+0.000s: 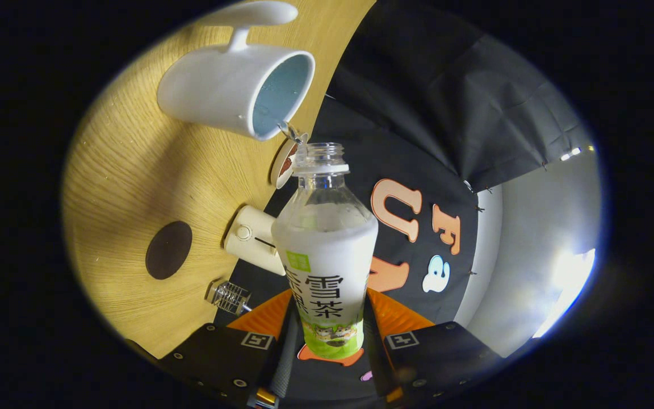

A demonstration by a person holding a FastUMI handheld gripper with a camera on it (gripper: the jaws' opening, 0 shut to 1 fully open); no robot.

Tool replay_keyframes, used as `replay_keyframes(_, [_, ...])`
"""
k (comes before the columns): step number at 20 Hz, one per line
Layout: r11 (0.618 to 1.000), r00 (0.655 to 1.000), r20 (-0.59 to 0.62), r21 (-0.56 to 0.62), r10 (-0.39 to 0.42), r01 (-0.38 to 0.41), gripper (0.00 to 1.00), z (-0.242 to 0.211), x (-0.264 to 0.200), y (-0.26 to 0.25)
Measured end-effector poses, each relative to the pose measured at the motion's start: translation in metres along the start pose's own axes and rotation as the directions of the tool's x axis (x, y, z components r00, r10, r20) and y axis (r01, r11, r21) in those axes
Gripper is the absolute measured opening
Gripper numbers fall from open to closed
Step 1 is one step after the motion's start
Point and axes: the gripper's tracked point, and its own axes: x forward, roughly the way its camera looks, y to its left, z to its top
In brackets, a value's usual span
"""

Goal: Take the bottle from table, then pour the juice into the cup, finally place the bottle on the coaster

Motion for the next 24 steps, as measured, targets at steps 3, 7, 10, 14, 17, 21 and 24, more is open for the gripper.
replay_keyframes(3, [1.0,1.0,0.008,-0.016,-0.016,0.016,0.58,0.002,0.001,-0.005])
replay_keyframes(7, [0.998,0.999,0.023,-0.043,-0.046,0.046,0.58,0.003,0.004,-0.012])
replay_keyframes(10, [0.994,0.997,0.042,-0.077,-0.07,0.073,0.57,0.006,0.006,-0.016])
replay_keyframes(14, [0.986,0.992,0.069,-0.119,-0.11,0.117,0.57,0.009,0.007,-0.024])
replay_keyframes(17, [0.976,0.984,0.096,-0.148,-0.147,0.16,0.57,0.014,0.007,-0.035])
replay_keyframes(21, [0.972,0.981,0.109,-0.153,-0.161,0.177,0.57,0.018,0.006,-0.038])
replay_keyframes(24, [0.973,0.981,0.109,-0.154,-0.159,0.174,0.57,0.018,0.007,-0.037])
